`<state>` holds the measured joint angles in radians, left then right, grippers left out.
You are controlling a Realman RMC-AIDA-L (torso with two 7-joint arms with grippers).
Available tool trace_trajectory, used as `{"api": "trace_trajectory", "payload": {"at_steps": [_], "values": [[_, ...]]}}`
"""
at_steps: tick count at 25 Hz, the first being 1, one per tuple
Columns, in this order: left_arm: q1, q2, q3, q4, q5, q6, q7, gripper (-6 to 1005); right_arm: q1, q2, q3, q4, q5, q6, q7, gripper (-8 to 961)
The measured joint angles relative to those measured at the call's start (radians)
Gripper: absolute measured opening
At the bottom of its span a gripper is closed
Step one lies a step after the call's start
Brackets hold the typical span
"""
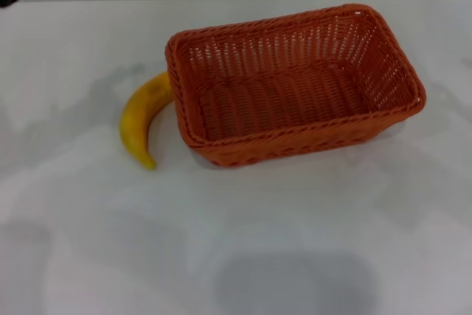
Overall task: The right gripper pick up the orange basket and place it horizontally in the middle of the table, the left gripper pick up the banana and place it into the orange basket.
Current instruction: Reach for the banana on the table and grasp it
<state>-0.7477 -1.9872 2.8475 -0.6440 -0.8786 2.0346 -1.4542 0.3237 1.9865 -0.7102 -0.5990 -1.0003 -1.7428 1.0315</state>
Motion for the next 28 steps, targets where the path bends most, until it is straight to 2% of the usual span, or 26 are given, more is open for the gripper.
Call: {"api": "trace_trajectory", "payload": {"at_steps": [3, 13, 18, 21, 25, 28], "values": [[-0.028, 0.002, 0.000, -0.039, 0.010, -0.001, 0.031, 876, 0.000, -0.001, 0.000, 0.006, 0.000, 0.008, 0.000, 782], [-0.135, -0.008, -0.001, -0.302, 0.143, -0.043, 0.113, 876, 0.000, -0.009, -0.004, 0.026, -0.003, 0.020, 0.004, 782], [-0.172, -0.010, -0.001, -0.359, 0.241, -0.096, 0.172, 876, -0.002, -0.013, 0.001, 0.051, -0.003, 0.021, 0.004, 782], [-0.202, -0.024, -0.001, -0.408, 0.323, -0.170, 0.203, 876, -0.004, -0.015, 0.000, 0.056, -0.003, 0.022, 0.005, 782], [-0.245, -0.065, 0.000, -0.483, 0.420, -0.258, 0.237, 876, -0.004, -0.016, -0.005, 0.068, -0.003, 0.023, 0.005, 782], [-0.291, -0.074, 0.000, -0.507, 0.546, -0.302, 0.220, 875, -0.002, -0.017, -0.008, 0.076, -0.003, 0.024, 0.005, 781]]}}
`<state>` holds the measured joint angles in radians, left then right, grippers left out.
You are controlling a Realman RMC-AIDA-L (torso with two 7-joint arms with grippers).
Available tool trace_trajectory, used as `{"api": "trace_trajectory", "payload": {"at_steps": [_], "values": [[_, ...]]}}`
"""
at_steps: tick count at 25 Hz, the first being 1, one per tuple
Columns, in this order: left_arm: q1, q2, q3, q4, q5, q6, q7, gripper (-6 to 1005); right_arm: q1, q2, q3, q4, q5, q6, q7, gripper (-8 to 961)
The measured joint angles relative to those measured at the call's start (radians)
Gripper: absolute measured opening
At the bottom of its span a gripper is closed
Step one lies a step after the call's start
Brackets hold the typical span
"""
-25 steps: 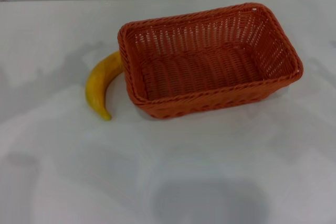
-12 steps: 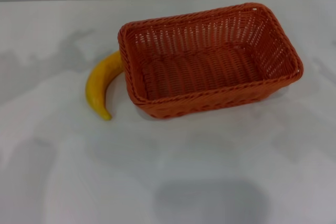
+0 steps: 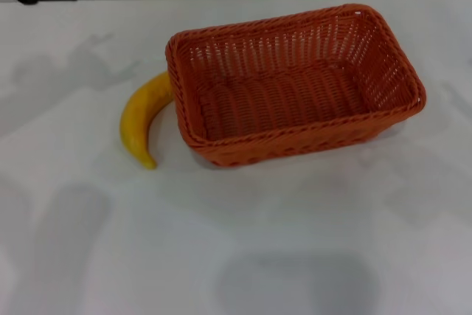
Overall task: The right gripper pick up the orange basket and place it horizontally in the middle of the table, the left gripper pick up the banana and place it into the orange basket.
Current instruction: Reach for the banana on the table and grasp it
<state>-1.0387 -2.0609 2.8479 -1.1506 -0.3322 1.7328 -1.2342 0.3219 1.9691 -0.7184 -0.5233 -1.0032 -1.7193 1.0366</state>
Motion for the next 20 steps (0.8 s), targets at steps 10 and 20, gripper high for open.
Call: {"api": "trace_trajectory", "payload": {"at_steps": [10, 20], "values": [[-0.107, -0.009, 0.001, 0.010, 0.338, -0.091, -0.163, 874, 0.006, 0.004, -0.004, 0.007, 0.000, 0.017, 0.001, 781], [-0.151, -0.011, 0.001, 0.003, 0.529, -0.083, -0.238, 874, 0.014, 0.008, -0.006, 0.007, 0.000, 0.039, 0.012, 781]]}}
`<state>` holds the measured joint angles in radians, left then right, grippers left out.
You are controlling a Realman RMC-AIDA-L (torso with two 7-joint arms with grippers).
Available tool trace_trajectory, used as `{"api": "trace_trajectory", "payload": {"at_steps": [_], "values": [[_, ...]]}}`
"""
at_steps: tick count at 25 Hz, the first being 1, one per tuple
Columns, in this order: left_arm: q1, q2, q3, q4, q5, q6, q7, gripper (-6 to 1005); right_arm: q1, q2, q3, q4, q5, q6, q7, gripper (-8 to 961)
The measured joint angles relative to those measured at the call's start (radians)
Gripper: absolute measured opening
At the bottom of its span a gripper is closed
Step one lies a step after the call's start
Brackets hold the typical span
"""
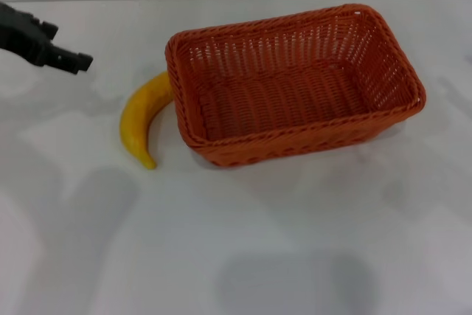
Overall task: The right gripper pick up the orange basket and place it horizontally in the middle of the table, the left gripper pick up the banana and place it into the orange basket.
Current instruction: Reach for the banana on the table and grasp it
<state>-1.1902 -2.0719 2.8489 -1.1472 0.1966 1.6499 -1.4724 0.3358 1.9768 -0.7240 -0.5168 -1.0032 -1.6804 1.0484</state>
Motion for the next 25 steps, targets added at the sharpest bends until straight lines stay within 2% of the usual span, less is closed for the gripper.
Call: {"api": "trace_trajectory", "payload": {"at_steps": [6, 16, 25], "values": [[-0.008, -0.001, 0.000, 0.015, 0.051, 0.000, -0.019, 874, 0.000, -0.001, 0.000, 0.000, -0.014, 0.016, 0.014, 781], [-0.054, 0.001, 0.000, 0.134, 0.191, -0.081, -0.122, 873, 0.002, 0.001, -0.001, 0.000, -0.038, 0.035, 0.009, 780], [-0.067, 0.000, -0.001, 0.211, 0.212, -0.152, -0.176, 872, 0.007, 0.006, -0.002, 0.000, -0.040, 0.036, 0.009, 780]]}}
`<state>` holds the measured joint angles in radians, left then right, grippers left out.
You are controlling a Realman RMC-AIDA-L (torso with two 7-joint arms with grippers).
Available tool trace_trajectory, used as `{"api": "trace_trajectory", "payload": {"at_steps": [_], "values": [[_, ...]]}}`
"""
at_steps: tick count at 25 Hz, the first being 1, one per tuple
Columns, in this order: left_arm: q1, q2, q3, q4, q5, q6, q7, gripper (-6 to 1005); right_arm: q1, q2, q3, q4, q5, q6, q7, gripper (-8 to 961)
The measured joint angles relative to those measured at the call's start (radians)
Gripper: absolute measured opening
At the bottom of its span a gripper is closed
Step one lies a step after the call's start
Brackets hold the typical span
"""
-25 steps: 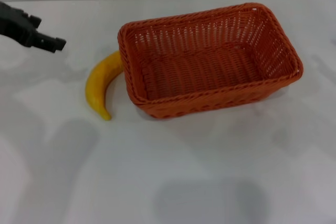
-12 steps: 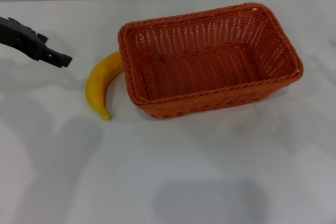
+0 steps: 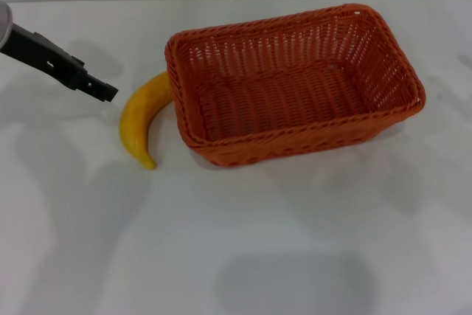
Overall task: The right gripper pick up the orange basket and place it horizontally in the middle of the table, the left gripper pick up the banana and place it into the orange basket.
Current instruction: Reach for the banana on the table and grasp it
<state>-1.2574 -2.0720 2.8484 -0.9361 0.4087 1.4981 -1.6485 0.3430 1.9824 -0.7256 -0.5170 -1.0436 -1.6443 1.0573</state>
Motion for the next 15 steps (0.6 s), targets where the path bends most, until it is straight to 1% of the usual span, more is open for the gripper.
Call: {"api": "trace_trajectory", "payload": {"at_steps": [5, 15], "values": [[-0.002, 0.002, 0.000, 0.051, 0.003, -0.049, -0.026, 872, 0.006, 0.001, 0.000, 0.000, -0.010, 0.000, 0.005, 780], [-0.013, -0.001, -0.001, 0.103, 0.016, -0.122, -0.069, 872, 0.008, 0.001, 0.000, 0.000, -0.011, 0.000, 0.006, 780]]}}
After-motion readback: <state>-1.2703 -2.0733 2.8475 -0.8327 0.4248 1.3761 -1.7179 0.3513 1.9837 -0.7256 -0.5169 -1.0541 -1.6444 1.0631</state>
